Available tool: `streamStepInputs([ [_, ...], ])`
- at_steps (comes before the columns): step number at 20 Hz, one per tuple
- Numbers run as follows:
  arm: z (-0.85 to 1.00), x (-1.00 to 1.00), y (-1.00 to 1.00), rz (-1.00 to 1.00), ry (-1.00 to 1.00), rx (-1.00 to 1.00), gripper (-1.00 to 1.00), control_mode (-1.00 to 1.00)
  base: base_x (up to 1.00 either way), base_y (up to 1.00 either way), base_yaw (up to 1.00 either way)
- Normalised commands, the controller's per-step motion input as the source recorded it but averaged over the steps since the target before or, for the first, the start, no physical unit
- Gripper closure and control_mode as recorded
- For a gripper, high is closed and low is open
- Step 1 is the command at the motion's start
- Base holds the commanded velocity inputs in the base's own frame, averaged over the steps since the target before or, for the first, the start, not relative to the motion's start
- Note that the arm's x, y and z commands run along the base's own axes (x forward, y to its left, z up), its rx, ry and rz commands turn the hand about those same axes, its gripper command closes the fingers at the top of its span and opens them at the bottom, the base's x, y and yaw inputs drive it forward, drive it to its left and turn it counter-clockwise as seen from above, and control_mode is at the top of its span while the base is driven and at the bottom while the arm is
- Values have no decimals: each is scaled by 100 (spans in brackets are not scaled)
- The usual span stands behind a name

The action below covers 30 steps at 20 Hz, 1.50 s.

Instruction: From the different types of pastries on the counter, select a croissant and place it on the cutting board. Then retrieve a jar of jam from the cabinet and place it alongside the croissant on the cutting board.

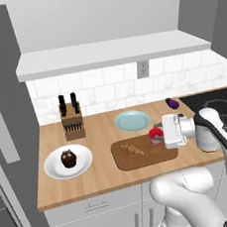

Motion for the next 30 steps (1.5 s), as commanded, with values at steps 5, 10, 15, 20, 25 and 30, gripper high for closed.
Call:
streamStepInputs([
  [5,-58,80,-2,5,15,-6,100,-100,0,0,0],
  [10,-57,53,0,4,17,-13,100,-100,0,0,0],
  [15,-2,29,-15,4,1,1,100,-100,0,0,0],
  [20,-29,0,-1,2,6,2,100,-100,0,0,0],
  [25,-11,0,0,0,0,1,100,-100,0,0,0],
  [30,-41,0,0,0,0,0,100,-100,0,0,0],
])
